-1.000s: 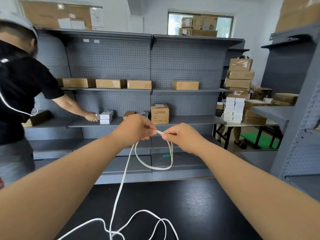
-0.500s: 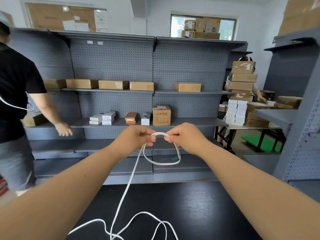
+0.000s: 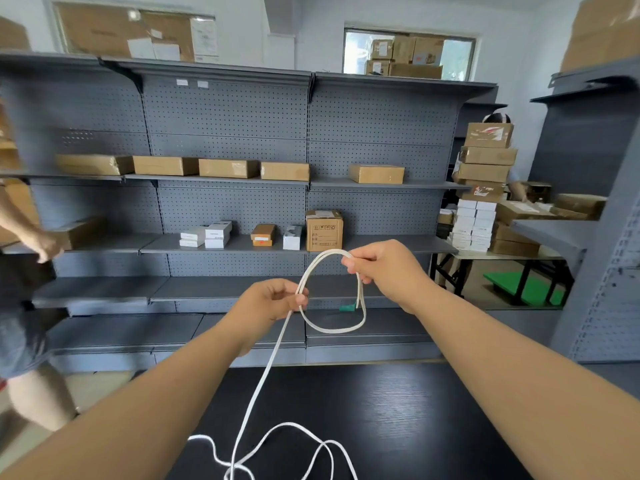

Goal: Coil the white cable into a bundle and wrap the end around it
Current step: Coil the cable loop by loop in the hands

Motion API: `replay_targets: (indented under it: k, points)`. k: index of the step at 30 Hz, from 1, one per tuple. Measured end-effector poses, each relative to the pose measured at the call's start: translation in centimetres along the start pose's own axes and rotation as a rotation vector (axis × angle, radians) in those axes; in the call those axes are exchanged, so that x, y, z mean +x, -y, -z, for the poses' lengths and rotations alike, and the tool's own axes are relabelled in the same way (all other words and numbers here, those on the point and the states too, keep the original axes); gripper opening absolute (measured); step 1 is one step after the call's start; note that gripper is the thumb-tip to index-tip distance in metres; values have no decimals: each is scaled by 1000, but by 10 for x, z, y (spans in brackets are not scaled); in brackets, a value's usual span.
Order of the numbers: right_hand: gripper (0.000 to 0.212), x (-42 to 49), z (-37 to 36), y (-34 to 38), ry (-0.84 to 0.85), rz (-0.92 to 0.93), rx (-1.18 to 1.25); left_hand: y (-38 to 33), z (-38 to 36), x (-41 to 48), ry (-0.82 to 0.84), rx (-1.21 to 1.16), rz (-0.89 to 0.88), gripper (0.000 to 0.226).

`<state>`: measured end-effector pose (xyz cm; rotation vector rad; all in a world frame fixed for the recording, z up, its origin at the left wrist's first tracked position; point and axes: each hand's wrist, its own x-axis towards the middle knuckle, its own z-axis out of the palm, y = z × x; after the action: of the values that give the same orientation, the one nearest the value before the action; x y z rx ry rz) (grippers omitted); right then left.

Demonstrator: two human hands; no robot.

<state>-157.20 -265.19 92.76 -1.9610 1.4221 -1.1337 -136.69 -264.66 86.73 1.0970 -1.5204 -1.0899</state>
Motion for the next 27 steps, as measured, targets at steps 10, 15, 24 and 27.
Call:
replay_targets:
  k: [10,15,24,27]
  points:
    - [11,6,4,-3,-91,-31,184,13,-14,0,94,-128,53,27]
    - [14,9,6,-7,-106,-38,217,17,-16,0,120,-125,80,25]
    - [15,5,1,-20,-184,-120,420,0,3,6,-69,-238,47,17]
    - [13,2,-6,-22,-193,-173,544,-14,12,10,-138,-184,1,14]
